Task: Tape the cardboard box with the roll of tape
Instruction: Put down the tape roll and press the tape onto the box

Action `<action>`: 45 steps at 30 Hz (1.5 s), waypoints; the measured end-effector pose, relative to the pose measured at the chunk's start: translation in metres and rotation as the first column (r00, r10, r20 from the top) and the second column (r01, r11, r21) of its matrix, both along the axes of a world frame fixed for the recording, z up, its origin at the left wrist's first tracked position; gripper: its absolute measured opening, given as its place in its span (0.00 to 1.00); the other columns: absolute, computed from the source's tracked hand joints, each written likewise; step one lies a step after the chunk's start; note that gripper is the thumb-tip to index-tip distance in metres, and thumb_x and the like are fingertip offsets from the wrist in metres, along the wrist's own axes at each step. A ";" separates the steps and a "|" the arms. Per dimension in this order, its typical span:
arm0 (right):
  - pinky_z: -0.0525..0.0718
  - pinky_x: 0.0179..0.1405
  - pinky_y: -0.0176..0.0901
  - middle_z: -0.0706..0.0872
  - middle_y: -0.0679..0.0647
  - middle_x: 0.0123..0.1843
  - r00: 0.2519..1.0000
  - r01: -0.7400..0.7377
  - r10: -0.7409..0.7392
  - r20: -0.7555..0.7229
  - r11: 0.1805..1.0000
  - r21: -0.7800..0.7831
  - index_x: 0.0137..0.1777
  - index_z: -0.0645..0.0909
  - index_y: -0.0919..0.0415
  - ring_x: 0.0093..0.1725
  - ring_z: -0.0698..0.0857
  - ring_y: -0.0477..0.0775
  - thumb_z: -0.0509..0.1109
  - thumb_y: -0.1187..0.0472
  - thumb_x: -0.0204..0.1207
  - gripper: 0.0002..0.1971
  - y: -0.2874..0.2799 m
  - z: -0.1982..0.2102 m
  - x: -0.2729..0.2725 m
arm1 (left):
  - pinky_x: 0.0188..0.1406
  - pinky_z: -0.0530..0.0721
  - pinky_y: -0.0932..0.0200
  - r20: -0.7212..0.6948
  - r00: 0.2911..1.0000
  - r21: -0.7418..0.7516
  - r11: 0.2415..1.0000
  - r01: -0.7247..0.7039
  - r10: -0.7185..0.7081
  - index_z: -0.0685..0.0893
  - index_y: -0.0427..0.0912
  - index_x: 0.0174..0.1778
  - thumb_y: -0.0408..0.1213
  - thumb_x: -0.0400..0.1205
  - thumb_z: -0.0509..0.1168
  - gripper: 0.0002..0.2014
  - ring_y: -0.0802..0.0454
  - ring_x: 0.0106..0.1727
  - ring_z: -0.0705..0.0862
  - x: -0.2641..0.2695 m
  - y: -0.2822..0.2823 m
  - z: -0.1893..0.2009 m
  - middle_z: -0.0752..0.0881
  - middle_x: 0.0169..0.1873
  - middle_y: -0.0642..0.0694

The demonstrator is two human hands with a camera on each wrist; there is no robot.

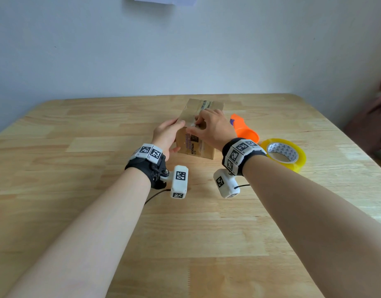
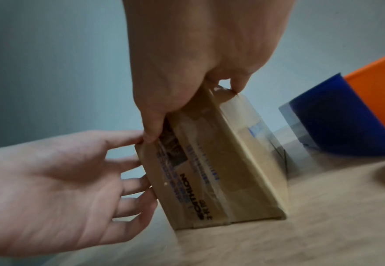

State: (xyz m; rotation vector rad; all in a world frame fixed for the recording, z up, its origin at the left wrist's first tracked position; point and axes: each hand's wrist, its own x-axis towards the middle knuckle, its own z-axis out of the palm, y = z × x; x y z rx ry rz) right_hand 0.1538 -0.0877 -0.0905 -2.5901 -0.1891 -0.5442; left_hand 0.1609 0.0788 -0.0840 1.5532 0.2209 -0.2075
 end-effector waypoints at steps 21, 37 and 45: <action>0.72 0.79 0.56 0.81 0.55 0.74 0.984 -0.090 0.112 -0.136 0.984 0.156 0.66 0.88 0.49 0.78 0.74 0.55 0.87 0.54 0.64 0.28 -0.023 0.006 -0.005 | 0.47 0.92 0.48 -0.021 1.000 0.162 0.987 -0.018 0.022 0.78 0.52 0.76 0.49 0.82 0.72 0.26 0.44 0.63 0.85 -0.003 -0.011 0.003 0.86 0.63 0.45; 0.77 0.71 0.52 0.75 0.47 0.58 0.967 -0.077 0.085 -0.239 0.996 0.043 0.56 0.83 0.52 0.68 0.75 0.56 0.90 0.57 0.60 0.26 -0.016 0.018 -0.006 | 0.51 0.91 0.43 -0.093 0.996 0.141 0.990 0.013 0.001 0.75 0.56 0.77 0.51 0.83 0.72 0.27 0.42 0.64 0.83 -0.013 -0.010 0.011 0.83 0.65 0.44; 0.72 0.53 0.44 0.77 0.49 0.53 0.978 -0.042 0.058 -0.202 0.996 0.084 0.50 0.84 0.55 0.58 0.76 0.54 0.89 0.49 0.61 0.22 -0.011 0.023 -0.008 | 0.48 0.90 0.43 -0.117 0.993 0.118 0.993 0.028 -0.014 0.76 0.57 0.75 0.52 0.80 0.74 0.27 0.44 0.62 0.85 -0.017 -0.007 0.012 0.84 0.62 0.44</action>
